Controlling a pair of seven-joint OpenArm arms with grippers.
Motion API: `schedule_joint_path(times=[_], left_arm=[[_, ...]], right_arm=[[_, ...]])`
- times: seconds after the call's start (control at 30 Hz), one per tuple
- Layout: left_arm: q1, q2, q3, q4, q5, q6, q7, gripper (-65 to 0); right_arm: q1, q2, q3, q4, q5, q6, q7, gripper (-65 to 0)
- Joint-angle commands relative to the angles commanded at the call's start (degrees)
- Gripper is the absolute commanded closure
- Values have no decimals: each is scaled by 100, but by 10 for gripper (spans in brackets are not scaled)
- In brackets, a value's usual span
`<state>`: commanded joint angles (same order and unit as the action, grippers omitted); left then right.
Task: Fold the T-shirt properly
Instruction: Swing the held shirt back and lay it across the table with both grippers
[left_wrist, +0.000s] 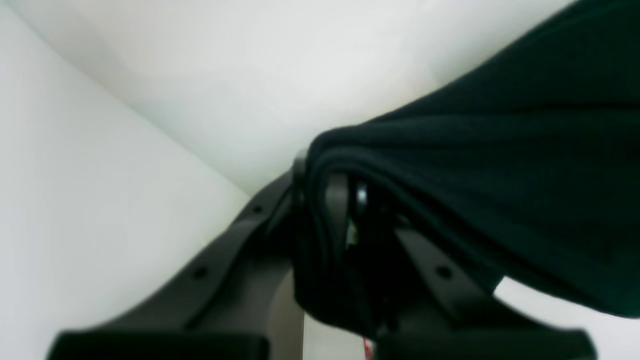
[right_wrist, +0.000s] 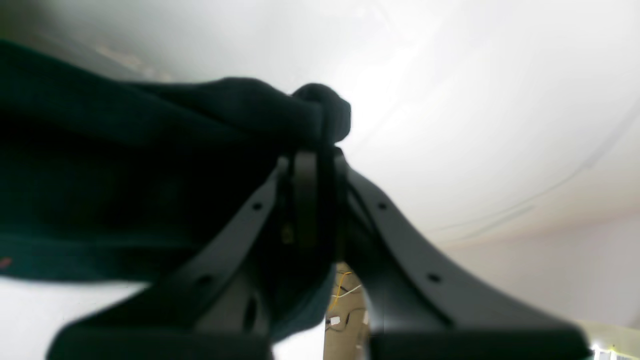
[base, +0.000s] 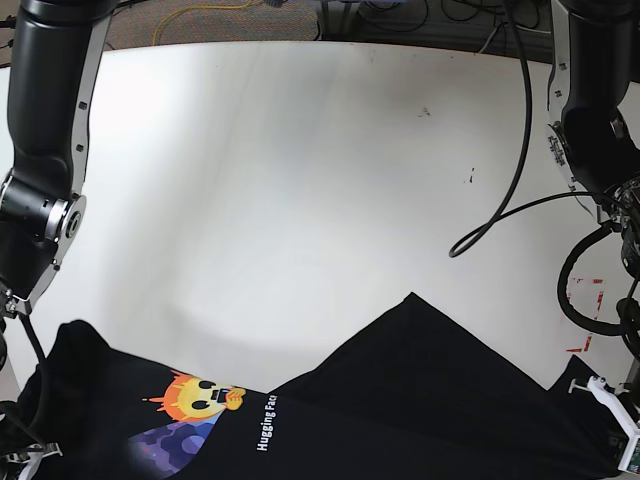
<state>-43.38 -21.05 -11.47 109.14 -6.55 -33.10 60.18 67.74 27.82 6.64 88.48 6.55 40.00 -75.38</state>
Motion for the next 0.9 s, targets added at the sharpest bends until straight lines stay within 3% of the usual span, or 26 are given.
schedule_joint_path(times=[0.4,0.7,0.9], left_arm=[[-123,-26,-18,0,0,0,-9,-22],[431,-26,0,26,-18,-18,-9,-22],[1187,-18,-18,53,-26,-26,-9,-22]], right_arm=[[-114,0,-193,255,0,0,-26,0],[-1662,-9,-35,1407,0,0,-26,0],[-3244,-457,677,2207,-9,0,-26,0]])
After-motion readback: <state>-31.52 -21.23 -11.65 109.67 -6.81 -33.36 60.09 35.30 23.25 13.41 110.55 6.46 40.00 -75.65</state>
